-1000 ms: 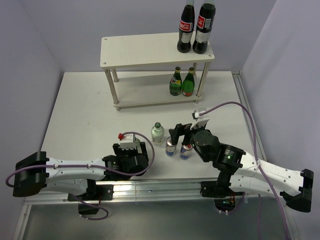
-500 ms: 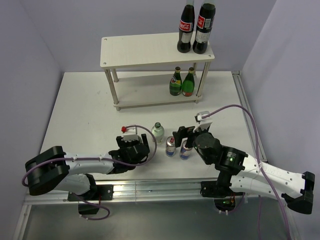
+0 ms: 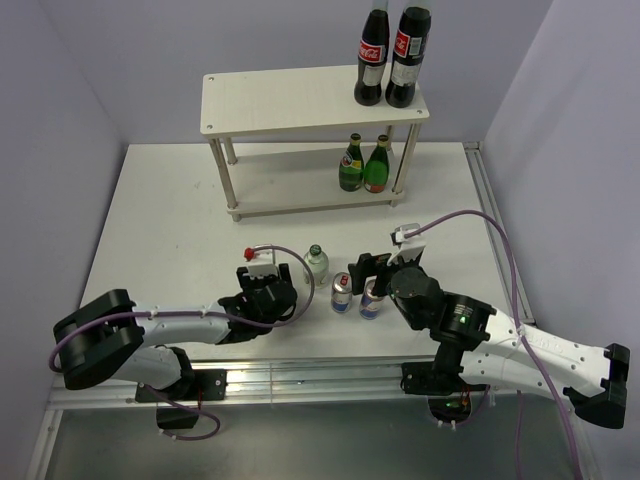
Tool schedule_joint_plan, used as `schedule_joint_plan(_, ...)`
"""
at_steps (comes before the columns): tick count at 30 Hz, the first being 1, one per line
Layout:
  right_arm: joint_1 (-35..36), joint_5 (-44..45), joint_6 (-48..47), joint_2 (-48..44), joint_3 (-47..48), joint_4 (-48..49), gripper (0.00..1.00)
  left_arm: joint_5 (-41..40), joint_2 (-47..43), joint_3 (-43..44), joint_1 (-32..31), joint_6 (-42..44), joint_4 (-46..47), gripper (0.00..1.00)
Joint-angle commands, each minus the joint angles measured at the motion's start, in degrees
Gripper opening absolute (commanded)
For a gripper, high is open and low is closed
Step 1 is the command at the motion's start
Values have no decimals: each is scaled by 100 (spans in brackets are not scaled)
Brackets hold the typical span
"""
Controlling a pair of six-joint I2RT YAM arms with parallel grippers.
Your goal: Place and organize the beverage onto the shelf
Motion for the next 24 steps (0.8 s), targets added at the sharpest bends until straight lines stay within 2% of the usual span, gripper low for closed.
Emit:
schedule_joint_plan(1,36,131,-42,-51,-13,86,100,41,20,378,191,386,248,0)
schedule_joint_plan(9,36,166,-51,-209,-31,86,99,629,-16,1291,1157,1703,688,0)
schedule_joint_plan(13,45,149,-42,-218,-57,95,99,1016,213,2029,1641,2109,794,0)
schedule_joint_plan(24,36,26,-42,-270,-162,157,100,1702,1750,3830,2766,2724,987,0)
